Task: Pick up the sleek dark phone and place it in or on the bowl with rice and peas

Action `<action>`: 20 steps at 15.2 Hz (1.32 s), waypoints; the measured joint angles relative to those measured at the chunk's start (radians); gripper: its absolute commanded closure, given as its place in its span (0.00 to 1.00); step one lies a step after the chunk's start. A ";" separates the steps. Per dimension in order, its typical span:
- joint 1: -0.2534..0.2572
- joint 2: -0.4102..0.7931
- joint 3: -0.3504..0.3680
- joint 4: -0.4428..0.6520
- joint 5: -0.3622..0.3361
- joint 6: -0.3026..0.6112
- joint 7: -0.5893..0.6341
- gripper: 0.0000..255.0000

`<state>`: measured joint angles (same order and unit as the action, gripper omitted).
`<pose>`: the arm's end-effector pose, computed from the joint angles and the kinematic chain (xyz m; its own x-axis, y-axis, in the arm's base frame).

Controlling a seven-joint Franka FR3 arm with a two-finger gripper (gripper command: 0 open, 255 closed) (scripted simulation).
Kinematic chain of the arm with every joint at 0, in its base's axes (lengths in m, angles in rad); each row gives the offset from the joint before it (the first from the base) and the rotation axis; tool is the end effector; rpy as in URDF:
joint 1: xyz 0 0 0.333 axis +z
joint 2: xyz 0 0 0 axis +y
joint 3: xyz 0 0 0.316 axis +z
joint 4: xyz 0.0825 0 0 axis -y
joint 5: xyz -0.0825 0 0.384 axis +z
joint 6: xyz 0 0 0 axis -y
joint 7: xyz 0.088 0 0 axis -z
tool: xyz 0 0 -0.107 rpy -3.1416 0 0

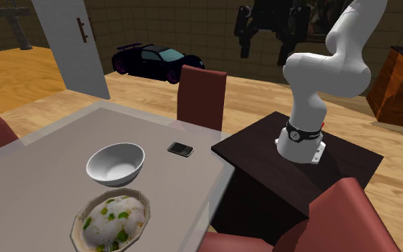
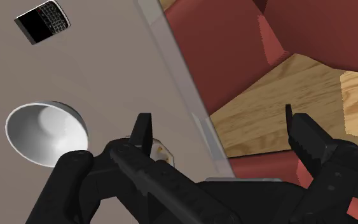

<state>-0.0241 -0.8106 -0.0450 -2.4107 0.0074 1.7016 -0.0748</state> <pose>0.3117 -0.0247 0.5839 0.9945 0.0157 0.1034 0.0191 -0.9993 -0.0323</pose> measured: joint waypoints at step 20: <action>-0.190 0.405 -0.166 -0.144 -0.036 0.504 0.125 0.00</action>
<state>-0.2136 -0.4053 -0.2110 -2.5545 -0.0284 2.2054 0.0505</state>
